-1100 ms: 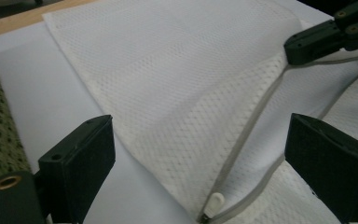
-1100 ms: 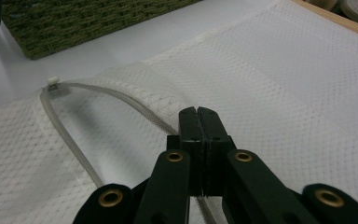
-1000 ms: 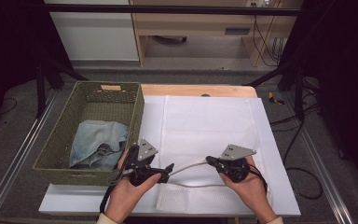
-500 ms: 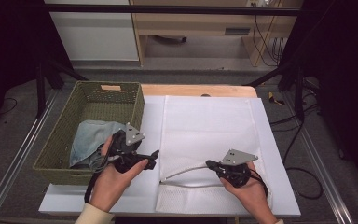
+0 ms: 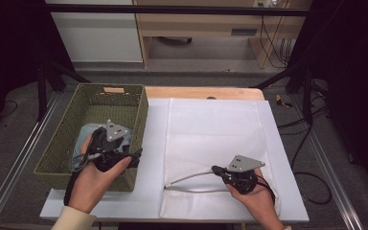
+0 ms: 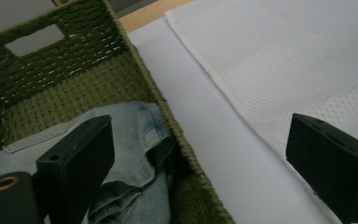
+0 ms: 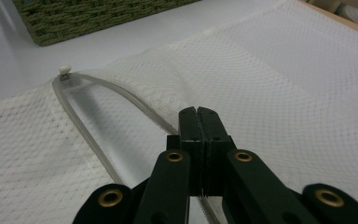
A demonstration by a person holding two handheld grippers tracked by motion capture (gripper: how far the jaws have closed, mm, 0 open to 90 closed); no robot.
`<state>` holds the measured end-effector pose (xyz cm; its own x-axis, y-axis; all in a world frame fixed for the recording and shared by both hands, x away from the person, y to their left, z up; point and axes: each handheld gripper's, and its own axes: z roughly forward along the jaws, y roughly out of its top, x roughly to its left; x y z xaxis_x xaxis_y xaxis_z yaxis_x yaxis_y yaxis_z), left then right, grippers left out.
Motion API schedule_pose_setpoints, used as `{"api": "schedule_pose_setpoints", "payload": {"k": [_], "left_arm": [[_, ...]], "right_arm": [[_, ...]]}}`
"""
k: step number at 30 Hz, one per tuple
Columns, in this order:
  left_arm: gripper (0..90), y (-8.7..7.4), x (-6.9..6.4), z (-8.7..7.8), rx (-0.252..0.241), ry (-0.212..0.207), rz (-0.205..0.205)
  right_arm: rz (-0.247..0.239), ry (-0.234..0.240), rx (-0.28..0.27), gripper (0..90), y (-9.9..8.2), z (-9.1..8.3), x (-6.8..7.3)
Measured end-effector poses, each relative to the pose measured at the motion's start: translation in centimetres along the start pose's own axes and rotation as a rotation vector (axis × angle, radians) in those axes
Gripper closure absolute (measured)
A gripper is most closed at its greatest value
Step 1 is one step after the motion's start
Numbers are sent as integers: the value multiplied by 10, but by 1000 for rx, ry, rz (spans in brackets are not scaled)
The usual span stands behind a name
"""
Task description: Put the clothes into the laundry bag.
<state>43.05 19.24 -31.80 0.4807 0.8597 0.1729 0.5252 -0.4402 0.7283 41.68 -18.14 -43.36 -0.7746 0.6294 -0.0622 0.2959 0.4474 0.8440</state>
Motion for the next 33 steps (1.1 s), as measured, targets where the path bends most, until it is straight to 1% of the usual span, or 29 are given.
{"api": "schedule_pose_setpoints", "payload": {"k": [4,6,8,10,12,17,22,33], "left_arm": [[75,-3,9,0,10,14,-11],[76,-4,15,0,15,22,-22],[84,-5,21,0,12,43,-37],[84,-7,27,1,13,51,-53],[83,-8,31,1,19,57,-58],[80,-11,38,-1,28,62,-58],[74,-13,45,-4,37,70,-59],[68,-13,56,-8,56,75,-50]], "right_arm": [[-2,-1,-8,898,0,-1,0],[1,1,-7,898,0,-1,-1],[2,3,-4,898,-1,0,-1],[-1,1,-2,898,-1,0,-1],[0,2,1,898,-1,0,0],[-4,5,13,898,-2,2,0],[-6,3,10,898,-1,1,0],[-7,2,13,898,-2,1,0]]}}
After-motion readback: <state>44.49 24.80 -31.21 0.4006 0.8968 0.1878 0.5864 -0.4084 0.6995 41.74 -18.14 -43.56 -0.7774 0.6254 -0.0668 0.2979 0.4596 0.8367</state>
